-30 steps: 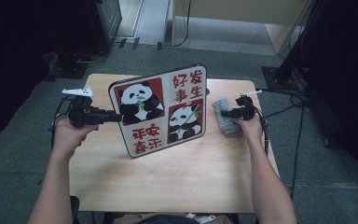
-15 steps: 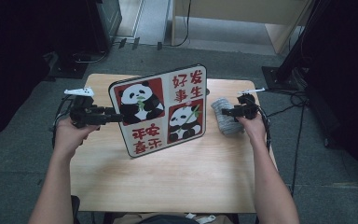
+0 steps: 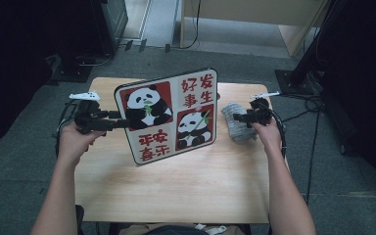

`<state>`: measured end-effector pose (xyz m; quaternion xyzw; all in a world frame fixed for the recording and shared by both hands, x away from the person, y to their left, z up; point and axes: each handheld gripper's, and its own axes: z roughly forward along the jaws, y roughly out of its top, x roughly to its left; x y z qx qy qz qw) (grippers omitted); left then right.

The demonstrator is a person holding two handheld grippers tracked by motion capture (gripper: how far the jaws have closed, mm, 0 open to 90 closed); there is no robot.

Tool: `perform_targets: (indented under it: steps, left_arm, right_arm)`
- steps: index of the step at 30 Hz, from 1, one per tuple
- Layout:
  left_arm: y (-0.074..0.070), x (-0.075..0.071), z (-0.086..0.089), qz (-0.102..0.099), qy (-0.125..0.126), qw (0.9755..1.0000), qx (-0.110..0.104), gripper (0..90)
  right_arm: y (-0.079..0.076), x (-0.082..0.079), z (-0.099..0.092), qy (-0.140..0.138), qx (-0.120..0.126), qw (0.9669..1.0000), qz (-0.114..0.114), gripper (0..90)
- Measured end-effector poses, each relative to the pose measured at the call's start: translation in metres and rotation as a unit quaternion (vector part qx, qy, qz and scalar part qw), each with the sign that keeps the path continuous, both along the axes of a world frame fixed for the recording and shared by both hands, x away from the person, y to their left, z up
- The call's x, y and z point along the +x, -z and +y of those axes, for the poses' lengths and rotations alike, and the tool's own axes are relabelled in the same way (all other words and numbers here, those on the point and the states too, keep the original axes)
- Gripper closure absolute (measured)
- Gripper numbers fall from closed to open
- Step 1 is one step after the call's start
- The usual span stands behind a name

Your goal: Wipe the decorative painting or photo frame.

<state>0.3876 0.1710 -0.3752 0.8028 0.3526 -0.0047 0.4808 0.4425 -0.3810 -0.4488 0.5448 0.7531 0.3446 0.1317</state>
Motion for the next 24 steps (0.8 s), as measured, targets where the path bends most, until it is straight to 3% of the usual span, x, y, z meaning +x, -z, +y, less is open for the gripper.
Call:
perform_targets:
  steps: [24]
  left_arm:
    - [0.007, 0.004, 0.006, 0.009, -0.016, 0.9998, 0.000, 33.7]
  right_arm:
    - [-0.015, -0.013, 0.004, -0.013, 0.002, 0.9998, -0.013, 27.0]
